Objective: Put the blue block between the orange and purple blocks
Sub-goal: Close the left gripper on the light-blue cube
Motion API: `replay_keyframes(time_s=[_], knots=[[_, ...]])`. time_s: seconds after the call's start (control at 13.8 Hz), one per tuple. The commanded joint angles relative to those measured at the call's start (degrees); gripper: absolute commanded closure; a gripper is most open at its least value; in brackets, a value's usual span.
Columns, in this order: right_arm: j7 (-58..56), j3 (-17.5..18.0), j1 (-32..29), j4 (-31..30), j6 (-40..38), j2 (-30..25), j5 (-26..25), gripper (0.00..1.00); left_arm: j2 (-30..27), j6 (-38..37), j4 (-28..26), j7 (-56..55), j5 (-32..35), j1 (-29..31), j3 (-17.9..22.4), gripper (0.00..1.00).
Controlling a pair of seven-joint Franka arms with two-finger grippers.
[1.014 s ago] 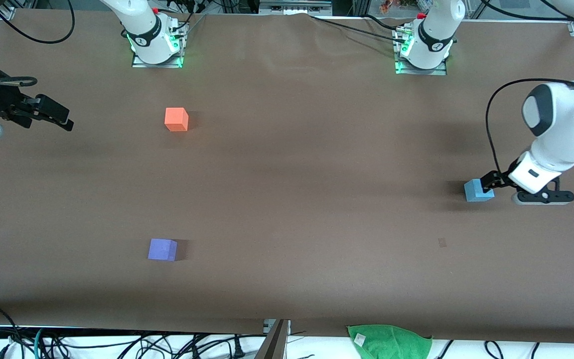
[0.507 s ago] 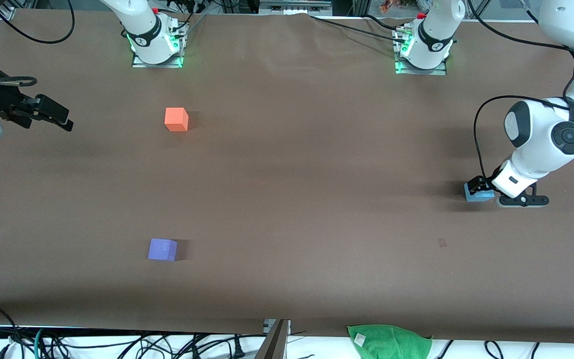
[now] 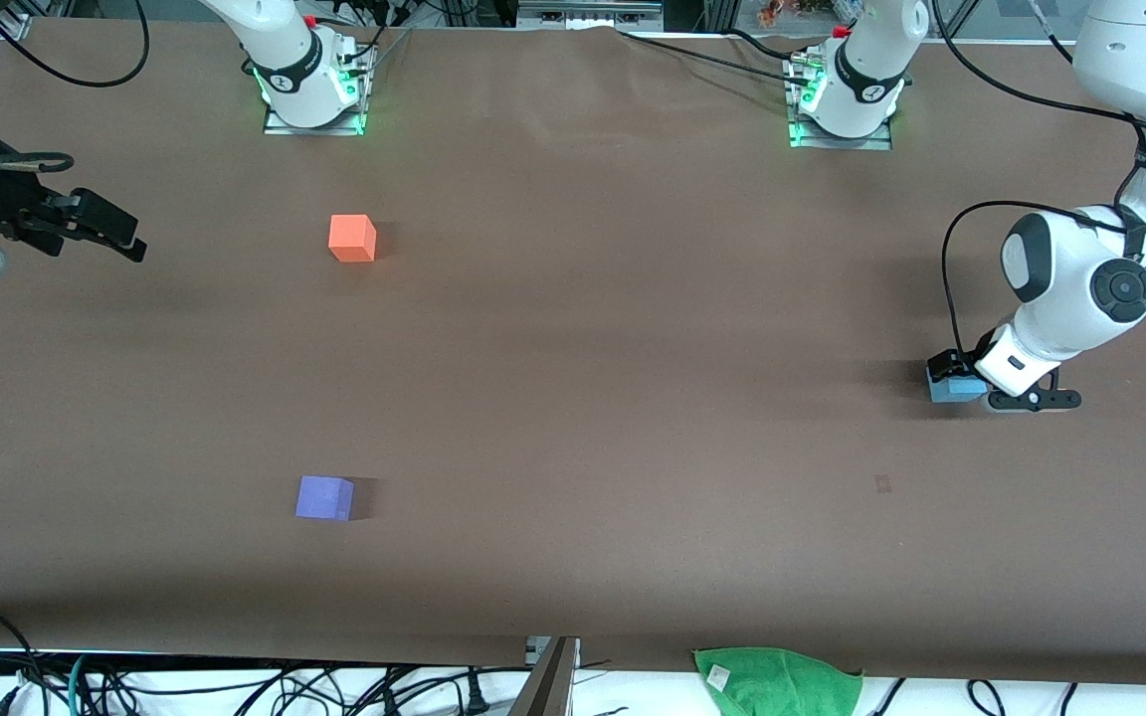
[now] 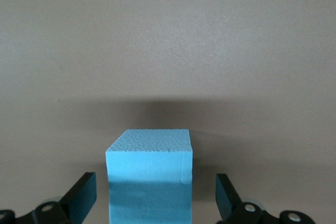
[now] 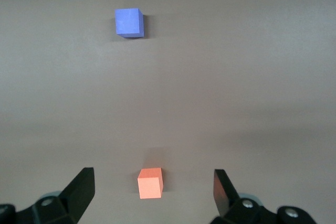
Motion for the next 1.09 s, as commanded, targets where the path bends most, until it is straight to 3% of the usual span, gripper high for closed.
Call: replay_keyframes(time_s=[0.0, 0.07, 0.14, 0.22, 0.36, 0.43, 0.65, 0.8, 1.01], knots=[[-1.0, 0.1, -0.3, 1.0, -0.4, 0.1, 0.8, 0.0, 1.4, 1.7, -0.1, 0.8, 1.1, 0.4, -0.3, 0.0], [-1.0, 0.1, -0.3, 1.0, -0.4, 0.2, 0.8, 0.0, 1.9, 1.8, 0.2, 0.9, 1.1, 0.4, -0.3, 0.0], [-1.0, 0.1, -0.3, 1.0, -0.3, 0.2, 0.8, 0.0, 2.4, 1.8, 0.3, 0.9, 1.1, 0.3, -0.2, 0.17], [-1.0, 0.1, -0.3, 1.0, -0.3, 0.1, 0.8, 0.0, 2.5, 1.8, 0.4, 0.9, 1.1, 0.4, -0.2, 0.45], [-1.0, 0.1, -0.3, 1.1, -0.3, 0.2, 0.8, 0.0, 2.3, 1.6, 0.6, 0.9, 1.1, 0.5, -0.3, 0.69], [-1.0, 0.1, -0.3, 1.0, -0.3, 0.2, 0.8, 0.0, 1.6, 1.0, 0.7, 0.8, 1.1, 0.5, -0.4, 0.76], [-1.1, 0.0, -0.4, 1.0, -0.3, 0.2, 0.8, 0.0, -3.2, -4.8, 1.6, 0.4, 1.1, -0.3, -1.7, 0.82], [-1.1, 0.0, -0.4, 1.0, -0.3, 0.2, 0.8, 0.0, -6.4, -14.5, 5.2, 0.2, 1.1, -0.3, -5.1, 0.82], [-1.1, 0.0, -0.4, 1.1, -0.3, 0.2, 0.8, 0.0, -7.3, -33.9, 15.4, -1.6, 0.4, -0.4, -12.5, 0.81]])
